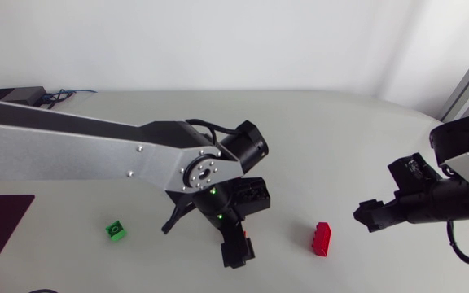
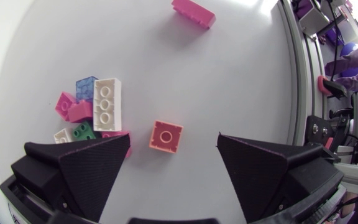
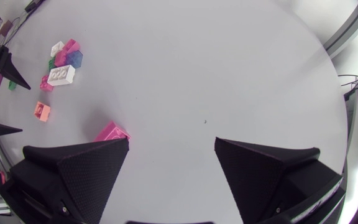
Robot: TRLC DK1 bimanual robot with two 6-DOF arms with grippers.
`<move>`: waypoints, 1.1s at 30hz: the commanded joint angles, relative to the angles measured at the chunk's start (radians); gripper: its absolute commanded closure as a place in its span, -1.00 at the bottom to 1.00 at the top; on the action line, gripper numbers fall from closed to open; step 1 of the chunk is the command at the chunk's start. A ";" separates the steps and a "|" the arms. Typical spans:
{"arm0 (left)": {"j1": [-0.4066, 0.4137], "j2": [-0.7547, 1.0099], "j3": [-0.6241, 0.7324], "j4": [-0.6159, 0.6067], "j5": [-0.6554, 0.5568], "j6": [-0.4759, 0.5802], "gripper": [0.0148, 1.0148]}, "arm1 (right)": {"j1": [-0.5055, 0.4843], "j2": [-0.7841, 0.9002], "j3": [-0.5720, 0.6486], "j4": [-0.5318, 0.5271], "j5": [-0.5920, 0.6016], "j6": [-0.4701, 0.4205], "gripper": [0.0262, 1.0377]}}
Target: Sort duplo bricks by size, large to the right and small to the left
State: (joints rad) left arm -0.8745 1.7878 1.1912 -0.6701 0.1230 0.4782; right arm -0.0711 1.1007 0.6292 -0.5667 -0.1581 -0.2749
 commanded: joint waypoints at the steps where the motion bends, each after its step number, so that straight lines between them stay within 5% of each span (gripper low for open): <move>1: -0.018 0.024 -0.024 0.024 0.001 0.007 -0.94 | -0.010 -0.021 -0.034 -0.012 -0.008 -0.018 -0.92; 5: -0.029 0.068 0.005 0.079 0.040 -0.006 -0.93 | -0.009 -0.027 -0.036 -0.016 -0.009 -0.018 -0.92; 9: -0.049 0.117 0.034 0.099 0.043 -0.016 -0.64 | -0.013 -0.036 -0.039 -0.022 -0.009 -0.018 -0.92; 13: -0.035 0.154 0.059 0.099 0.040 -0.016 0.35 | -0.025 -0.027 -0.036 -0.019 -0.009 -0.026 -0.92; 33: 0.020 0.223 0.062 0.096 0.040 0.053 0.42 | -0.027 -0.010 -0.039 -0.013 -0.011 -0.037 -0.92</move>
State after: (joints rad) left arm -0.8726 2.0014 1.2903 -0.5682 0.1543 0.5049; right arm -0.0921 1.0763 0.6167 -0.5732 -0.1604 -0.2932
